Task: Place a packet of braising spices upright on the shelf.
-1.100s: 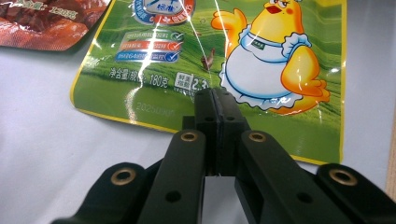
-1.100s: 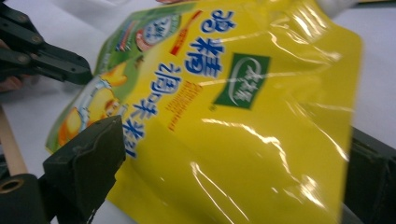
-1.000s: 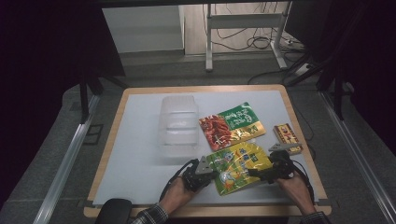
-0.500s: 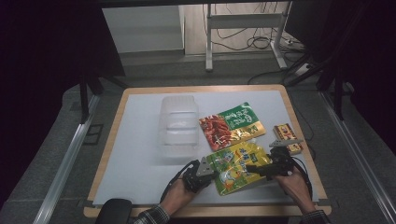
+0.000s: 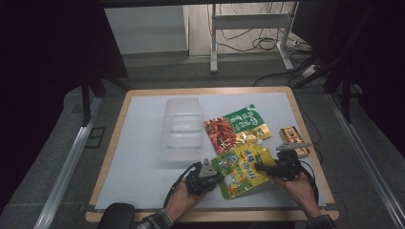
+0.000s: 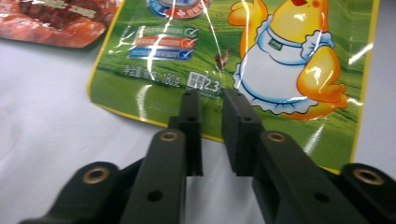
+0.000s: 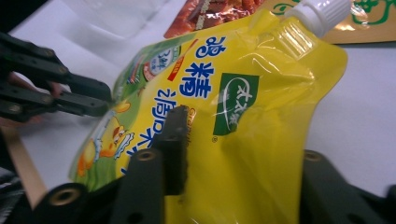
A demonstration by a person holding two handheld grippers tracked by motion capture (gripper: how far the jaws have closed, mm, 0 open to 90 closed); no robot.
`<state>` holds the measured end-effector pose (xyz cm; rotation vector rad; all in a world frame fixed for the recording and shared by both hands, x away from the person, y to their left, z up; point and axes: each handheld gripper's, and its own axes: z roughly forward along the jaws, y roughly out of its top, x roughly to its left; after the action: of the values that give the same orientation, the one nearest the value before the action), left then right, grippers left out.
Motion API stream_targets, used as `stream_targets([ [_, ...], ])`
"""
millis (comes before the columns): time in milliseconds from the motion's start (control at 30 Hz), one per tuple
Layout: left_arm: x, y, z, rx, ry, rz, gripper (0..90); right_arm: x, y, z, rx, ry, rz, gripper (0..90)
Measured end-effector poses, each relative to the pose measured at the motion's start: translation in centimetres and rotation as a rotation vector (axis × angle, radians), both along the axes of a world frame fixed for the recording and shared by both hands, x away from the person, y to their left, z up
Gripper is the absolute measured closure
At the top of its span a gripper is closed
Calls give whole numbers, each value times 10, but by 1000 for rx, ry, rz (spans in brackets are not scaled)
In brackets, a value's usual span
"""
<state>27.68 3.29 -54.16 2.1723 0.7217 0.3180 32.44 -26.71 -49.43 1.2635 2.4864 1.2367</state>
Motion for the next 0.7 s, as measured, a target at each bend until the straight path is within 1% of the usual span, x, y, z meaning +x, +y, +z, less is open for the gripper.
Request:
stream_targets([
  [33,-1,0,1,11,-13,17,711,-1,0,2,4,-18,-4,768],
  [67,-1,0,1,11,-13,17,681,-2,0,3,15,-16,-7,796],
  [100,-1,1,3,10,-12,38,645,-2,-1,5,33,-16,-10,821],
  [167,0,5,5,1,-3,53,572,-3,-1,7,54,-23,-10,859],
  [200,0,5,5,1,-3,53,547,-3,-1,7,54,-23,-10,859],
  [233,1,10,7,-14,1,64,505,-3,-1,10,72,-21,-6,870],
  [267,1,10,7,-14,1,64,460,-3,-1,10,72,-21,-6,870],
  [300,1,13,9,-15,6,60,410,-3,-1,11,87,-21,-5,863],
  [333,1,15,10,-16,6,60,410,-3,-1,11,87,-21,-5,863],
  [367,0,20,13,-28,8,56,337,-2,-2,12,101,-19,-12,847],
  [433,-1,24,16,-34,3,54,273,-2,-3,12,112,-13,-9,846],
  [500,-2,28,18,-24,-6,53,219,-1,-4,13,128,-11,-5,853],
  [600,-3,32,19,-15,-12,58,177,-2,-3,15,123,-19,5,856],
  [633,-4,36,19,-4,-8,50,142,-3,-3,16,124,-29,15,866],
  [667,-5,37,19,6,-14,52,113,-3,-3,17,126,-30,19,870],
  [700,-6,38,19,12,-22,53,107,-3,-3,18,134,-28,24,874],
])
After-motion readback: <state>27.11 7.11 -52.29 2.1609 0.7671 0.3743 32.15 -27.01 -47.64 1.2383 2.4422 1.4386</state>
